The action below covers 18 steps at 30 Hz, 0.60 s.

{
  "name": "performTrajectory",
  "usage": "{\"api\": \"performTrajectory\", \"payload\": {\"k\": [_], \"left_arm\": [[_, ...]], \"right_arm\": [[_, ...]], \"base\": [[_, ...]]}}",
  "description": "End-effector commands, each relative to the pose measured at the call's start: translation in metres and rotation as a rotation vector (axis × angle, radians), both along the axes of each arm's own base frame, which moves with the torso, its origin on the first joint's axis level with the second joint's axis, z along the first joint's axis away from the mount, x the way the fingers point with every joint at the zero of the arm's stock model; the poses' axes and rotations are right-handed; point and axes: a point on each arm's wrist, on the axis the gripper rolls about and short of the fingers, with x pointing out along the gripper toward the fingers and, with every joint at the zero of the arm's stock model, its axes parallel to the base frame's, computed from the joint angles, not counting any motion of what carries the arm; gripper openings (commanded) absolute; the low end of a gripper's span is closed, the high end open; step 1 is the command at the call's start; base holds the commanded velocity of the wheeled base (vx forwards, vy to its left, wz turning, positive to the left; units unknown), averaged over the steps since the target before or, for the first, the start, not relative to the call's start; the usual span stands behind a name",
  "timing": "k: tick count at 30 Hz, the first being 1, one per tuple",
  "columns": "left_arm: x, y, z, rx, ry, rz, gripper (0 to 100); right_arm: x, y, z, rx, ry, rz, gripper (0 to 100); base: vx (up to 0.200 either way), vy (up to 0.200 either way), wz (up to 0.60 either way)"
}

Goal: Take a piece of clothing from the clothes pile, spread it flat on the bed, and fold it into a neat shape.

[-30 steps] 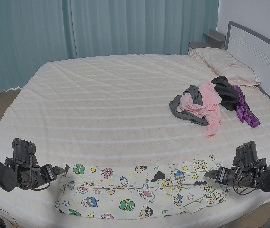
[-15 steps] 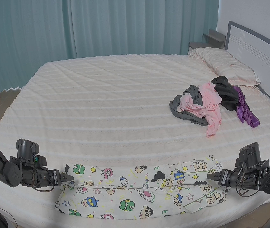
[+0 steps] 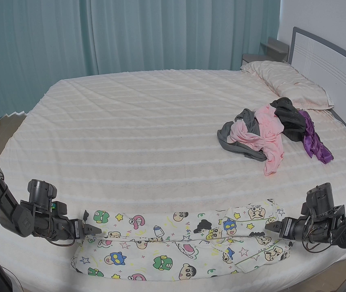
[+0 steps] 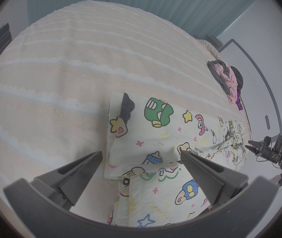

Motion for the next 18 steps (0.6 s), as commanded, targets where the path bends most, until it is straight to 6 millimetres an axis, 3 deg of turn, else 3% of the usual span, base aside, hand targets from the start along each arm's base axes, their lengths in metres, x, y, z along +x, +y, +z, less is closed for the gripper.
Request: {"api": "performTrajectory", "payload": {"k": [1, 8, 18], "left_arm": [[0.000, 0.000, -0.005, 0.000, 0.020, -0.001, 100], [0.003, 0.000, -0.018, 0.006, 0.056, -0.006, 100], [0.005, -0.001, -0.019, -0.003, 0.038, -0.001, 100]], "right_arm": [[0.000, 0.000, 0.000, 0.000, 0.002, 0.000, 100], [0.000, 0.001, 0.000, 0.001, 0.002, 0.002, 100], [-0.001, 0.002, -0.001, 0.001, 0.003, 0.008, 100]], "base": [[0.000, 0.000, 0.00], [0.000, 0.000, 0.00], [0.000, 0.000, 0.00]]}}
